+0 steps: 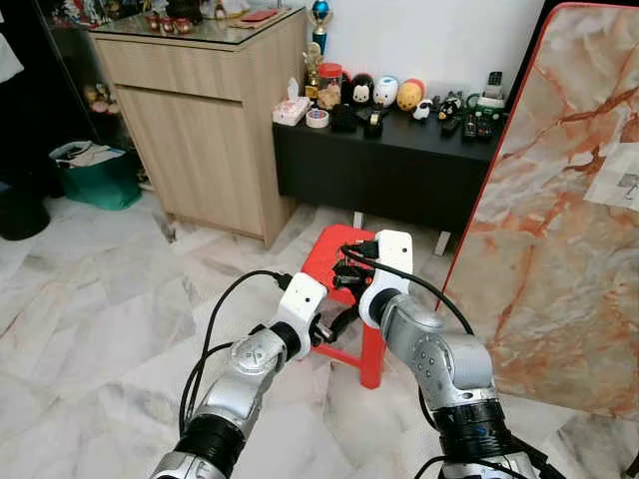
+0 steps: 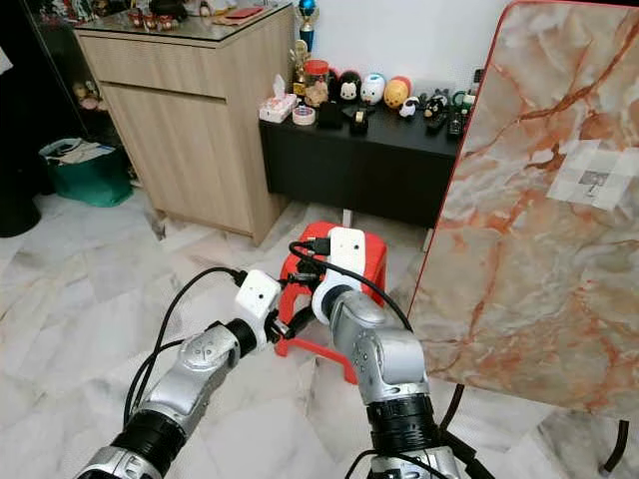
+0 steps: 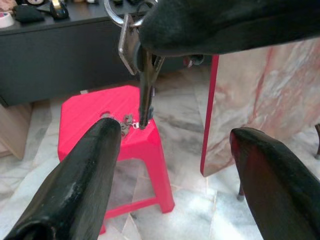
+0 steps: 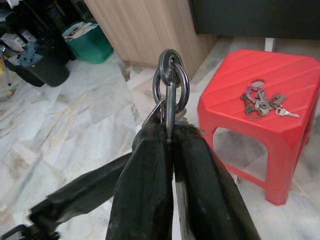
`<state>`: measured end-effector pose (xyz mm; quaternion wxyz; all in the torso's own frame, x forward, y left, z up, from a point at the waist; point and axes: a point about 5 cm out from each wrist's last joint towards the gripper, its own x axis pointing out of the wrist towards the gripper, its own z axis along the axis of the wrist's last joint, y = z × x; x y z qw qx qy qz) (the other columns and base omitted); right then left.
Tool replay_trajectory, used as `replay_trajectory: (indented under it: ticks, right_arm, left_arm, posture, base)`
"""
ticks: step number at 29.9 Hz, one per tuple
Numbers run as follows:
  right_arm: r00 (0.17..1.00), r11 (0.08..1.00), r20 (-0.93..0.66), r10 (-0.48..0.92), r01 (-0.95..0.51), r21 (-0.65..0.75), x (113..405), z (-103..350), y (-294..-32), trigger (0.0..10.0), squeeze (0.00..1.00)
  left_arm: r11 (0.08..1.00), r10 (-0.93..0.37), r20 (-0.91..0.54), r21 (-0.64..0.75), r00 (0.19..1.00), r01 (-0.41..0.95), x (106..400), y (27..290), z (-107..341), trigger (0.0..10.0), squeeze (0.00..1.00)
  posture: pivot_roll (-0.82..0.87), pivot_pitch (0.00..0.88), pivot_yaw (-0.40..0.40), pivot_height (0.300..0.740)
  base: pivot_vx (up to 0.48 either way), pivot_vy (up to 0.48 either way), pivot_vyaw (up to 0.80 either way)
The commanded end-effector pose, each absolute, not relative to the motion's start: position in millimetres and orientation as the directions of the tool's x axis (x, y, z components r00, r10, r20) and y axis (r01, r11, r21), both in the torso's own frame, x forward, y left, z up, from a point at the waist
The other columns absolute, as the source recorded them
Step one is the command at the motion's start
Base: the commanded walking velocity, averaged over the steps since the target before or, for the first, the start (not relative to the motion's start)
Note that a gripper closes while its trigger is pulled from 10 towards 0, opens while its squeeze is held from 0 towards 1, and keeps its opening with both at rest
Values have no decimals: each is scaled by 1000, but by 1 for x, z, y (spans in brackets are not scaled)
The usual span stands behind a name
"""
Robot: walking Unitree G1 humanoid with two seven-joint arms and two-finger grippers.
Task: Hang keys on a hook
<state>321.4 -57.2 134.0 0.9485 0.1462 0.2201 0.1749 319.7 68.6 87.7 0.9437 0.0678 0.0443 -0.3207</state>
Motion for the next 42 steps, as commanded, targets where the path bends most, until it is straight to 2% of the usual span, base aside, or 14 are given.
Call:
replay_trajectory:
  ticks: [1, 9, 27, 28, 29, 30, 31, 33, 34, 35, 36, 37, 41, 42]
  right_arm:
    - [838, 869, -323, 439, -305, 389, 320, 148, -42, 10000, 0]
    - [836, 867, -324, 443, -307, 394, 319, 150, -41, 10000, 0]
    - [831, 855, -319, 456, -311, 415, 316, 154, -38, 10000, 0]
    - [831, 855, -319, 456, -309, 416, 315, 155, -38, 10000, 0]
    - [831, 855, -319, 455, -308, 417, 315, 155, -38, 10000, 0]
    - [832, 855, -319, 455, -307, 418, 315, 155, -38, 10000, 0]
    - [832, 855, -319, 454, -306, 419, 315, 155, -38, 10000, 0]
    - [832, 854, -318, 454, -306, 421, 315, 155, -38, 10000, 0]
    - [832, 854, -318, 455, -306, 422, 315, 155, -38, 10000, 0]
    - [832, 853, -317, 456, -306, 423, 315, 155, -38, 10000, 0]
    - [831, 852, -317, 457, -307, 423, 315, 155, -38, 10000, 0]
    - [830, 851, -316, 459, -308, 424, 315, 155, -37, 10000, 0]
    - [828, 849, -315, 463, -312, 428, 315, 156, -36, 10000, 0]
    - [828, 848, -315, 464, -312, 429, 314, 156, -36, 10000, 0]
  left_arm:
    - [786, -601, -108, 100, 792, 611, 323, 64, 91, 10000, 0]
    - [810, -578, -94, 49, 810, 584, 328, 55, 91, 10000, 0]
    - [880, -459, -78, 95, 885, 465, 340, 59, 90, 10000, 0]
    - [881, -459, -76, 88, 885, 464, 340, 58, 90, 8078, 0]
    - [882, -459, -74, 86, 886, 464, 340, 58, 90, 8078, 0]
    - [882, -459, -73, 82, 886, 464, 340, 58, 90, 4941, 0]
    - [883, -458, -72, 81, 886, 463, 340, 57, 89, 4627, 0]
    - [874, -477, -74, 69, 876, 482, 339, 55, 88, 588, 0]
    - [868, -488, -72, 62, 870, 492, 338, 53, 88, 588, 0]
    - [864, -496, -69, 58, 866, 500, 338, 52, 88, 1451, 0]
    - [861, -503, -66, 54, 862, 507, 338, 51, 88, 1451, 0]
    - [856, -513, -62, 37, 856, 516, 337, 49, 88, 2196, 0]
    - [859, -509, -60, 29, 859, 511, 337, 49, 88, 2196, 0]
    - [859, -509, -59, 27, 858, 512, 337, 49, 88, 1098, 0]
  posture:
    - [6, 0, -42, 724]
    - [-5, 0, -40, 724]
    - [-11, 0, -40, 724]
    - [-11, 0, -40, 724]
    - [-11, 0, -40, 724]
    - [-11, 0, -40, 724]
    - [-11, 0, -40, 724]
    - [-11, 0, -40, 724]
    - [-11, 0, -40, 724]
    - [-12, 0, -39, 724]
    - [-11, 0, -40, 724]
    - [-11, 0, -40, 724]
    - [-12, 0, -40, 724]
    - [-14, 0, -38, 724]
  base:
    - [0, 0, 0]
    - [0, 0, 0]
    - [0, 0, 0]
    - [0, 0, 0]
    - [0, 0, 0]
    - [0, 0, 0]
    - [0, 0, 0]
    - [0, 0, 0]
    - [0, 0, 0]
    - [0, 0, 0]
    - [0, 0, 0]
    - [0, 0, 0]
    - [0, 0, 0]
    - [0, 0, 0]
